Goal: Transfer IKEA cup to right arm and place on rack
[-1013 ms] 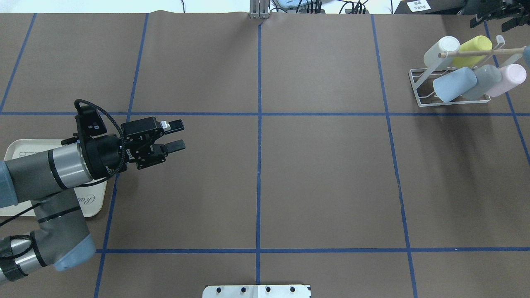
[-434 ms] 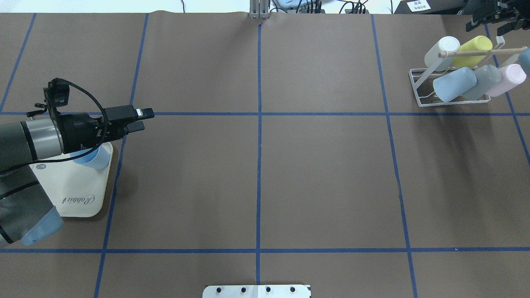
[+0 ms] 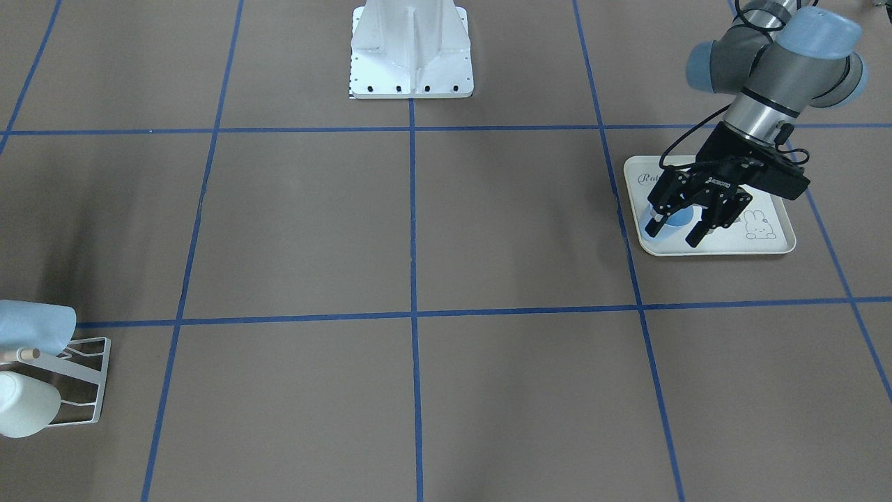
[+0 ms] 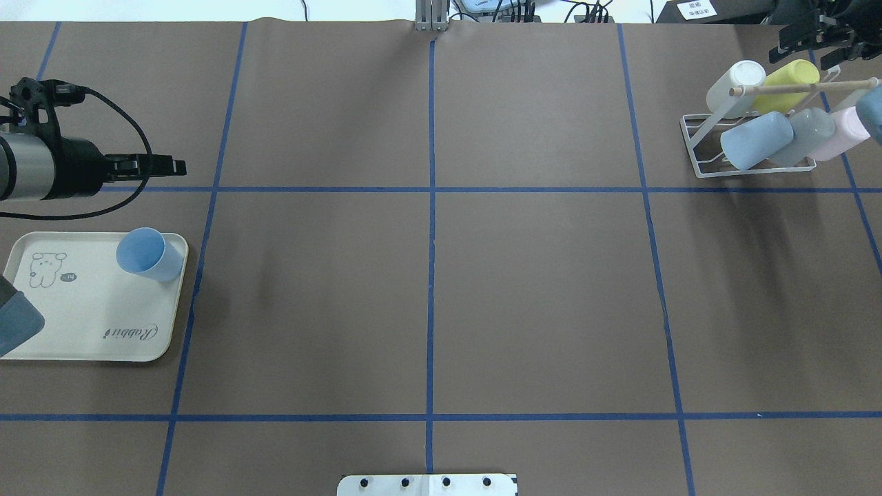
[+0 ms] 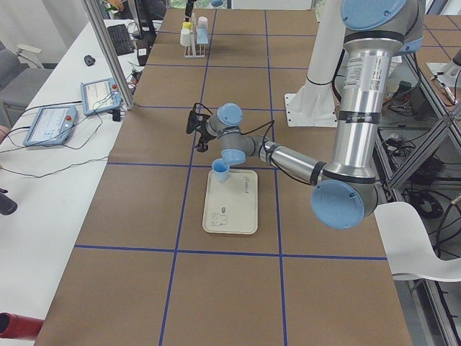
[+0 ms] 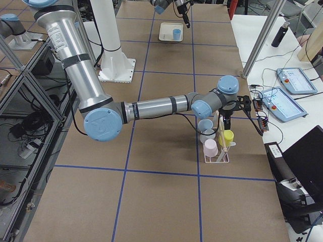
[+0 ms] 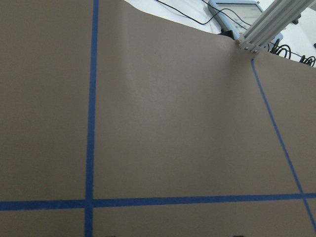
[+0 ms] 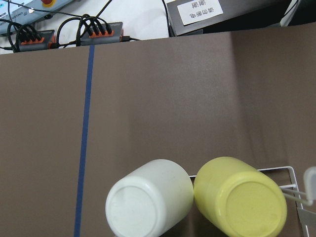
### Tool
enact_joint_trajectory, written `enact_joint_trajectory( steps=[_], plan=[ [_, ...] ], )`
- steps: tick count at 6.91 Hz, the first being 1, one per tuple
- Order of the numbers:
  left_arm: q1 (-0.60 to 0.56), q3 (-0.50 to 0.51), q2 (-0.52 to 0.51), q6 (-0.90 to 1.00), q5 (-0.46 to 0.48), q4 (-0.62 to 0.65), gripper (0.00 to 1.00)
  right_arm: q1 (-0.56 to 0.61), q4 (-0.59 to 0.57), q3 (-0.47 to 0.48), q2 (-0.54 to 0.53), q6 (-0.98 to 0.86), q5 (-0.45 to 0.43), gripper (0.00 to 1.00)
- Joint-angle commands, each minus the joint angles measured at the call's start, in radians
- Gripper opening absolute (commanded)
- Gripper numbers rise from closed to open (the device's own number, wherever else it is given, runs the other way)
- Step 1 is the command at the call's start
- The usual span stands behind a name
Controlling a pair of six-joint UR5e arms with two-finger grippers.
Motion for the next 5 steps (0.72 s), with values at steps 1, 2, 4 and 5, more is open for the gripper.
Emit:
enact_joint_trajectory(
  steps=[1,2,4,5],
  plan=[
    [-0.008,-0.054,0.058,0.134,-0.035,0.211,0.82,-0.003,0.000,0.001,0.000,0.000,0.000,1.00],
    [-0.008,-0.052,0.088,0.134,-0.100,0.222,0.82,-0.003,0.000,0.001,0.000,0.000,0.001,1.00],
    [0.003,-0.033,0.081,0.131,-0.126,0.266,0.82,-0.004,0.000,0.028,-0.015,0.000,0.002,1.00],
    [0.008,-0.026,0.083,0.131,-0.141,0.279,0.82,-0.004,0.000,0.041,-0.022,0.006,0.002,1.00]
  ],
)
